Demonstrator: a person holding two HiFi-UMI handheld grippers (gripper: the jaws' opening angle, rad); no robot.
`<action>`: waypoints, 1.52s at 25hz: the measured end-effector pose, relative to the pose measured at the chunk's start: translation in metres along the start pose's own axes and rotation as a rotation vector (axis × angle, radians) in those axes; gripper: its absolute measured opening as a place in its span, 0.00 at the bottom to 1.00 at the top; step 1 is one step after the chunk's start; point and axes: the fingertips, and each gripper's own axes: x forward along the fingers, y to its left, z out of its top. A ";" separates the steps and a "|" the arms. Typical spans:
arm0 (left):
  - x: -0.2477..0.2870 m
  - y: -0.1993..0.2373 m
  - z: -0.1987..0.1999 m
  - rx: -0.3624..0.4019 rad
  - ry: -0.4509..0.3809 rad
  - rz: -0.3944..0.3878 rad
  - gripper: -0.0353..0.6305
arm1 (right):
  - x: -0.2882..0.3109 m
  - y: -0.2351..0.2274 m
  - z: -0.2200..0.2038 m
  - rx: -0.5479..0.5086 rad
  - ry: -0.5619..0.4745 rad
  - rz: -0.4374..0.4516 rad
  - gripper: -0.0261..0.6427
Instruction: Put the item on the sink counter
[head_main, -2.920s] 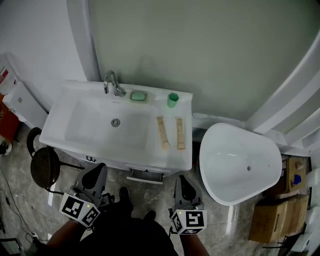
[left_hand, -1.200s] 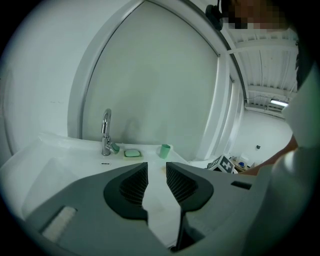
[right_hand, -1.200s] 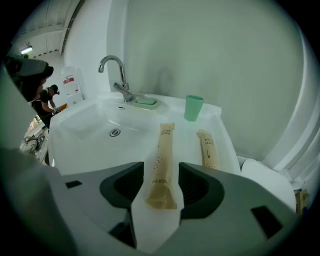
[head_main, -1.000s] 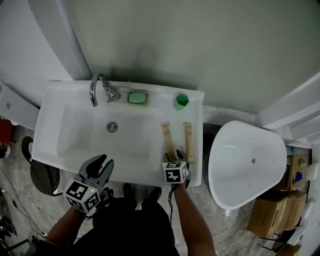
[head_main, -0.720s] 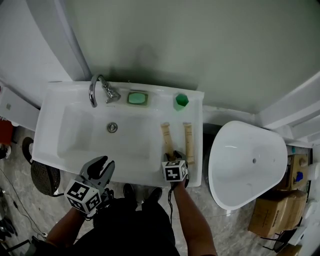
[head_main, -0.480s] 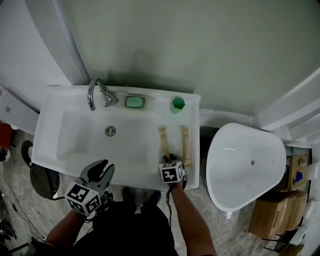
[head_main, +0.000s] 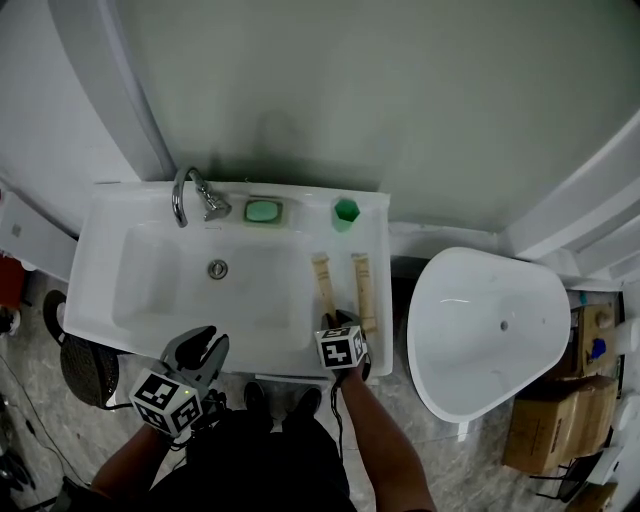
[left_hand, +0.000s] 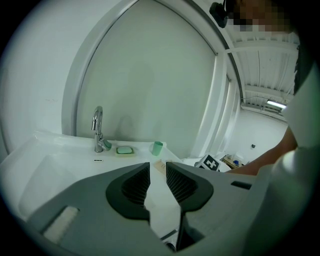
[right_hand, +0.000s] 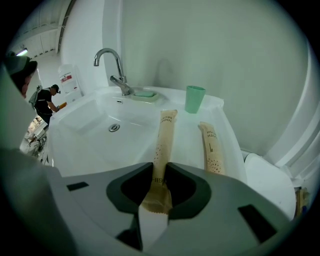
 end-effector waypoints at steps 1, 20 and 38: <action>-0.001 -0.002 0.000 0.001 -0.001 0.000 0.20 | -0.003 0.001 0.001 0.000 -0.006 0.002 0.17; -0.025 -0.018 0.008 0.013 -0.065 0.006 0.20 | -0.074 0.005 0.022 0.032 -0.190 0.001 0.16; -0.032 -0.035 0.026 0.041 -0.110 -0.025 0.20 | -0.166 0.004 0.042 0.129 -0.383 -0.008 0.16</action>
